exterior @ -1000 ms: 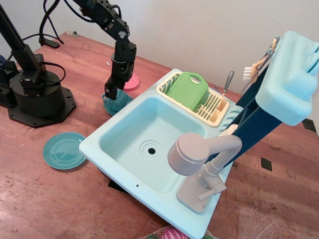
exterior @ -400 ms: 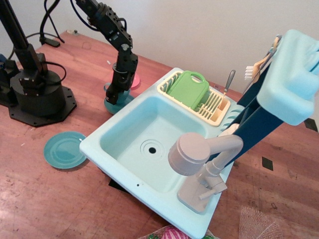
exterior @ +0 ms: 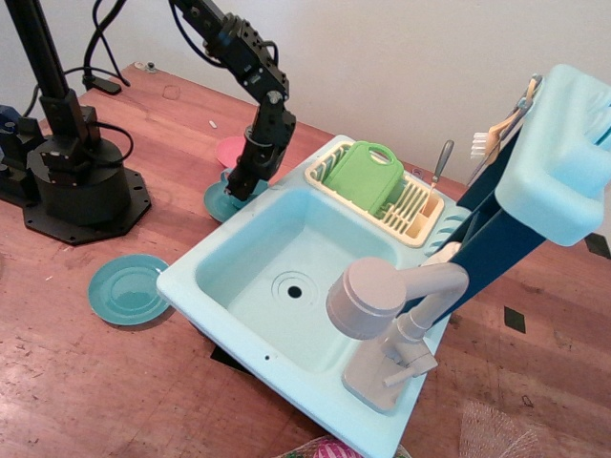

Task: Put cup from anywhere into sink

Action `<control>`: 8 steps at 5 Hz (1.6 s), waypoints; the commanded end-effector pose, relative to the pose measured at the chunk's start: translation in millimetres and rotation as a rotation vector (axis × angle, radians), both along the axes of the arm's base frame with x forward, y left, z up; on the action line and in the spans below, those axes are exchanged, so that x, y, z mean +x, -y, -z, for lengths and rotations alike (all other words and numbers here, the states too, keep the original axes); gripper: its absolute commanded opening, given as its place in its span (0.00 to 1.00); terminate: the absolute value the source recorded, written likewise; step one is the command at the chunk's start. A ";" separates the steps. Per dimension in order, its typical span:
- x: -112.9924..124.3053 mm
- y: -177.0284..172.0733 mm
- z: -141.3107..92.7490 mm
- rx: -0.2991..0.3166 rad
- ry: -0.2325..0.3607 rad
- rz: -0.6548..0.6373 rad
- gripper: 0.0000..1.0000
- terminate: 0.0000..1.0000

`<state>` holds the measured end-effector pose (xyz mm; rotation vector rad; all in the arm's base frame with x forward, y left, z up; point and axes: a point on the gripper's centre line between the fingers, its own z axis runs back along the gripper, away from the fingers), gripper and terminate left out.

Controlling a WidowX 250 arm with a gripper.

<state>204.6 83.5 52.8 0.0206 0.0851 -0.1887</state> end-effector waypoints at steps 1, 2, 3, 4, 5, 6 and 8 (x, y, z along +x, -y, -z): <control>16.4 2.3 -23.3 0.018 0.016 0.035 0.00 0.00; 24.8 -12.3 -73.5 0.101 0.035 0.055 0.00 0.00; 28.0 -23.3 -124.6 0.204 0.080 0.040 0.00 0.00; 53.8 -10.7 -175.0 0.264 0.144 0.084 0.00 0.00; 97.7 27.3 -213.5 0.236 0.208 0.197 0.00 0.00; 132.1 68.9 -185.0 0.147 0.227 0.317 0.00 0.00; 129.1 130.2 -124.0 -0.004 0.079 0.459 0.00 0.00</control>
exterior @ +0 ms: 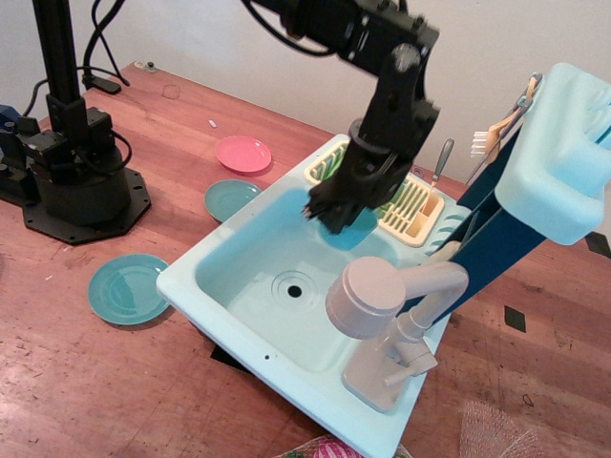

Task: Put cup from anywhere into sink

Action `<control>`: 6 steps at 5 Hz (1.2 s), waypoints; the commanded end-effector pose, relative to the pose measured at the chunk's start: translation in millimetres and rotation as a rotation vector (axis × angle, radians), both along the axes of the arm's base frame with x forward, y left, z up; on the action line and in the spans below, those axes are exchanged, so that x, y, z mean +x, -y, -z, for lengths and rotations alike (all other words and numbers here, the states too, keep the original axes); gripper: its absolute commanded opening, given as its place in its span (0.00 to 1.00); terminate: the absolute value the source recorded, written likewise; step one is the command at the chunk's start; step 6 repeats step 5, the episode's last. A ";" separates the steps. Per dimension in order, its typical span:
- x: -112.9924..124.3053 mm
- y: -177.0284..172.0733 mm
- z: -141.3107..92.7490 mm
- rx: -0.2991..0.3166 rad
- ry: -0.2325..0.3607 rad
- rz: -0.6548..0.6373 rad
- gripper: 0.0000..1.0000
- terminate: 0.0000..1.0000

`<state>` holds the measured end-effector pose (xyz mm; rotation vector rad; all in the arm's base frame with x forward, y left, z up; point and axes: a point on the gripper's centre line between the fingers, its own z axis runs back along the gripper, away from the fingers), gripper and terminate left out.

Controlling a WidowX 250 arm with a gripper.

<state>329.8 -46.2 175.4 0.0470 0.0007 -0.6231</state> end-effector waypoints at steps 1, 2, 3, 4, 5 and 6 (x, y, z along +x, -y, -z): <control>-17.2 6.1 18.2 -0.047 -0.029 0.007 0.00 0.00; -31.0 -3.9 17.3 -0.073 0.017 -0.066 1.00 0.00; -26.3 -43.5 -25.9 0.031 0.053 -0.079 1.00 0.00; -36.1 -66.0 -55.0 0.107 0.076 -0.124 1.00 0.00; -52.8 -88.9 -81.5 0.168 0.050 -0.170 1.00 1.00; -52.8 -88.9 -81.5 0.168 0.050 -0.170 1.00 1.00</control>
